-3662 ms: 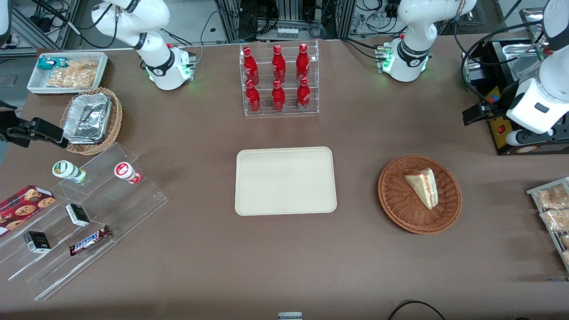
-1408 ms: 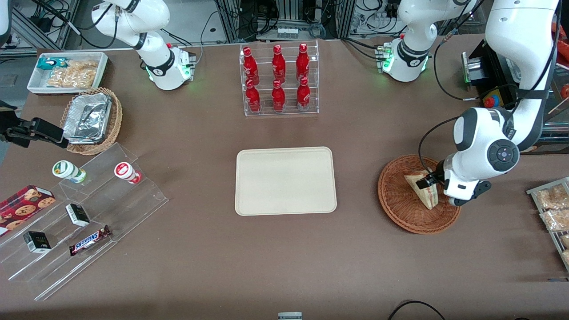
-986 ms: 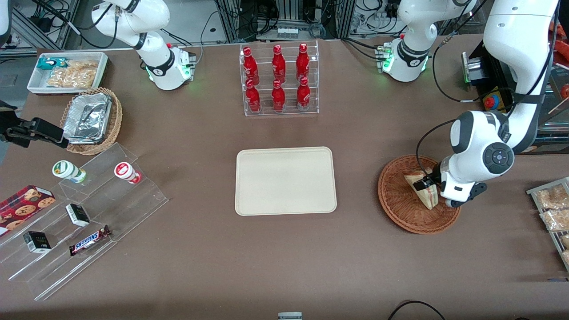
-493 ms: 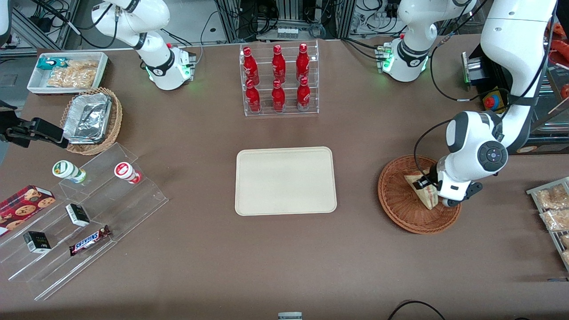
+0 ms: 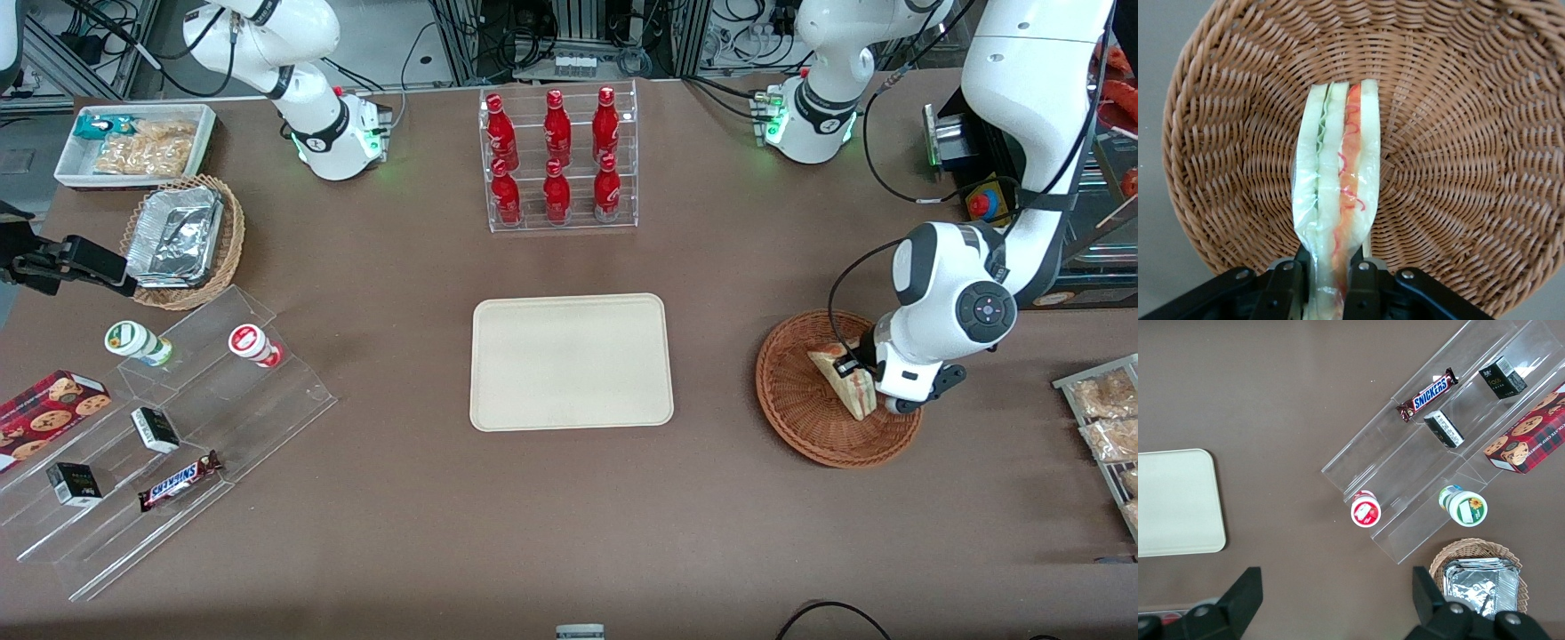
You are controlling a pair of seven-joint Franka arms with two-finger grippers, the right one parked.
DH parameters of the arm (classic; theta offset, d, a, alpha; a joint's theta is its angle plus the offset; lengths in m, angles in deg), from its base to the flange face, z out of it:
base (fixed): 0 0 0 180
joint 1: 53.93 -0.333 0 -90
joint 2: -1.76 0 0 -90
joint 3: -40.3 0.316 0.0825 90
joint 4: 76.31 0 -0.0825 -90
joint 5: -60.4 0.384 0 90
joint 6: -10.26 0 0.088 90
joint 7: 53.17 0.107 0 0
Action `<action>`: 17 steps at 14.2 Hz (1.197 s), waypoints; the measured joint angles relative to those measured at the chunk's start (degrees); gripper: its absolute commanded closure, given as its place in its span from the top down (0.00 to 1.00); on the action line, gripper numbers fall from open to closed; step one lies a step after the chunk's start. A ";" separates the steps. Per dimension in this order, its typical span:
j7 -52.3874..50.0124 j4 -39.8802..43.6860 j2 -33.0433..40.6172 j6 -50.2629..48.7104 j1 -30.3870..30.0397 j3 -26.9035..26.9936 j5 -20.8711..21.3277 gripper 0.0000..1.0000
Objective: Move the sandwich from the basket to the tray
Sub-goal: 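Lower the open left gripper around the wrapped sandwich and close it, then lift the sandwich with the left gripper and carry it over the beige tray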
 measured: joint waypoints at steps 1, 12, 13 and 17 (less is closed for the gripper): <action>0.05 0.39 0.46 -0.84 0.00 -0.05 0.05 0.18; -7.77 11.25 4.93 -15.29 21.88 -1.71 -0.03 0.18; -10.86 12.90 3.58 -15.21 25.37 -1.74 -0.01 0.18; -18.93 20.82 -4.38 -15.08 36.43 -1.62 0.13 0.20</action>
